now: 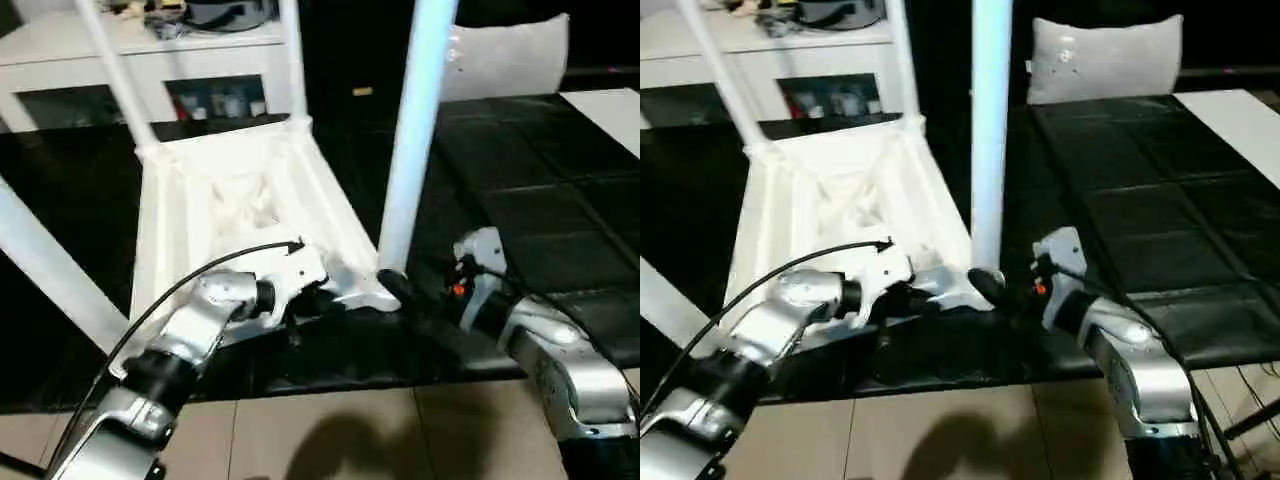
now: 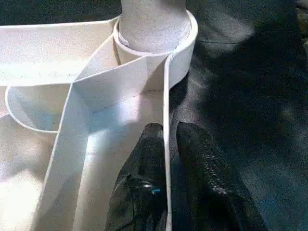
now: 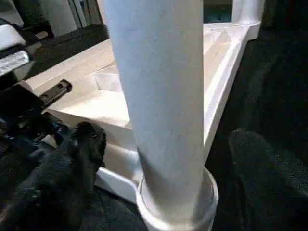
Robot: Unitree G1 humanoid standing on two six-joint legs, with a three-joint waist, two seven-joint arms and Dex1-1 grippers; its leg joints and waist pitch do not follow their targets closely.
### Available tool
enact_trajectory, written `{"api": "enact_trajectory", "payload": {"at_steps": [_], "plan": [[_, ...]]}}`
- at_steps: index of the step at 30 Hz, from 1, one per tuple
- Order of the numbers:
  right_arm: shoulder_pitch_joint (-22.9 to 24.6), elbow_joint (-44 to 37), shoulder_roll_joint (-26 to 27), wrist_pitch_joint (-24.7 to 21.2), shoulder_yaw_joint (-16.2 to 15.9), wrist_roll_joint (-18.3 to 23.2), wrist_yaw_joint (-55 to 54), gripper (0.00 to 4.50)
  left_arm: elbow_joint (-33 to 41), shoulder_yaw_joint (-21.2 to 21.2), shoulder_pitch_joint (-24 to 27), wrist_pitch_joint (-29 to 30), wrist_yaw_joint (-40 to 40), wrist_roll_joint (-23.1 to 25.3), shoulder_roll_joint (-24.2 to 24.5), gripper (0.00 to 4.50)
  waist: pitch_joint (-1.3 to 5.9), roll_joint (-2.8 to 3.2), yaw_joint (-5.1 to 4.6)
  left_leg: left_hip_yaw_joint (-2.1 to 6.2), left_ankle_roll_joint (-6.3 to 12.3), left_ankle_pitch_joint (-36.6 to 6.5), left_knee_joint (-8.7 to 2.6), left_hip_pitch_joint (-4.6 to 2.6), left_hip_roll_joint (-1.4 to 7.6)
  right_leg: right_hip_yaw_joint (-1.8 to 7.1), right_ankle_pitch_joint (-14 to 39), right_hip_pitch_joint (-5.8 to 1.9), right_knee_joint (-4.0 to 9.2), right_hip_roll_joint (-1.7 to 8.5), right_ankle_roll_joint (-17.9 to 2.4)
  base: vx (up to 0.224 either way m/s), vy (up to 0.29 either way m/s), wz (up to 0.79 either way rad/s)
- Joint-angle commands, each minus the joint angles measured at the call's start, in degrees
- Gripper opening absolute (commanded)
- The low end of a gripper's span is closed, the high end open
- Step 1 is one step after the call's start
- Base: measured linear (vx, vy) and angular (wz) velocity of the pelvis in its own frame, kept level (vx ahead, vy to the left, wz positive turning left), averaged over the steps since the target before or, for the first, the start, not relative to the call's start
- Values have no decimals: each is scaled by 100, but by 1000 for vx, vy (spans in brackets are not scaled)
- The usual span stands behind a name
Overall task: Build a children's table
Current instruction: Rotate leg to tighten
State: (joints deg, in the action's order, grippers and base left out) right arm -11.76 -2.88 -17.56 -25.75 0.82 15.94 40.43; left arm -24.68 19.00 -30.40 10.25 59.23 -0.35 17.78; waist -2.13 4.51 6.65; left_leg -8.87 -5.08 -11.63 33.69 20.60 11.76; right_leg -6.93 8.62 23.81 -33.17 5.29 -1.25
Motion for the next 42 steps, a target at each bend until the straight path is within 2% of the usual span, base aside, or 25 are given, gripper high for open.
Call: {"api": "enact_trajectory", "payload": {"at_steps": [1,2,6,9,13,19,21,25,26,29,31,35,37,39,42], "plan": [[-188,191,56,162,-93,-133,-111,450,388,9,-36,-109,67,4,130,97,425,-109,37,-7,466,-242,-327,46,107,294,1001,-415,254,333,-949,0,0,0],[-308,342,92,343,-131,-244,-167,450,527,38,6,-94,54,101,217,103,408,-96,30,-14,456,-314,-329,45,105,287,1078,-394,269,334,-966,0,0,0],[-490,519,227,423,-146,-321,-372,450,888,59,53,98,8,260,385,136,367,-85,6,-29,331,-625,-361,24,99,292,1658,-388,343,330,-751,0,0,0],[-572,591,403,428,-271,-405,-592,450,1090,115,61,157,-87,488,618,155,363,-78,-5,-25,268,-663,-371,19,86,290,1735,-390,345,315,-686,0,0,0],[-583,689,649,593,-362,-489,-844,450,1448,219,238,338,-87,754,977,185,372,-72,-33,-12,213,-657,-381,18,93,296,1605,-387,314,309,-699,0,0,0],[-546,760,881,658,-172,-498,-1279,450,1875,223,551,819,-365,1062,1170,185,370,-36,-54,-16,150,-722,-385,3,96,314,1493,-373,298,299,-776,0,0,0],[-539,732,967,650,31,-374,-1457,450,1894,197,606,897,-593,1201,1196,185,362,-22,-26,-17,148,-810,-394,-5,88,314,1614,-370,318,305,-743,0,0,0],[-484,703,1011,747,164,-331,-1632,450,1912,172,678,873,-944,1432,1217,185,351,-36,-33,-10,119,-940,-404,3,72,304,1818,-373,347,303,-647,0,0,0],[-410,655,1031,823,212,-323,-1712,450,1950,91,751,840,-1127,1447,1163,185,345,-72,-40,-16,119,-969,-405,8,68,302,1890,-371,363,301,-616,0,0,0],[-289,547,1086,916,262,-284,-1777,450,2041,12,858,834,-1351,1477,1108,185,347,-61,-25,-16,142,-1003,-404,-2,74,303,2071,-345,380,302,-537,0,0,0],[-158,393,1133,861,269,-205,-1733,450,2113,13,947,785,-1426,1499,1114,185,344,-68,-25,-13,155,-988,-407,8,73,302,2059,-349,380,294,-523,0,0,0],[233,-51,1050,729,80,56,-1267,450,2264,-30,1150,719,-1637,1499,1095,185,341,-76,-26,-6,204,-1025,-412,26,73,297,2057,-356,385,287,-443,0,0,0],[397,-217,882,716,-64,196,-932,450,2320,-33,1228,696,-1723,1496,1110,185,323,-84,-35,-8,219,-1132,-421,31,61,287,2287,-353,420,290,-387,0,0,0],[536,-401,524,685,-283,419,-243,450,2453,-47,1357,690,-1718,1406,1138,185,307,-83,-41,-8,249,-1299,-413,24,53,275,2621,-349,471,289,-242,0,0,0],[529,-450,404,651,-286,491,-30,450,2534,-52,1428,725,-1683,1359,1141,185,299,-109,-65,-4,288,-1315,-411,34,36,261,2840,-338,507,286,-165,0,0,0]]}}
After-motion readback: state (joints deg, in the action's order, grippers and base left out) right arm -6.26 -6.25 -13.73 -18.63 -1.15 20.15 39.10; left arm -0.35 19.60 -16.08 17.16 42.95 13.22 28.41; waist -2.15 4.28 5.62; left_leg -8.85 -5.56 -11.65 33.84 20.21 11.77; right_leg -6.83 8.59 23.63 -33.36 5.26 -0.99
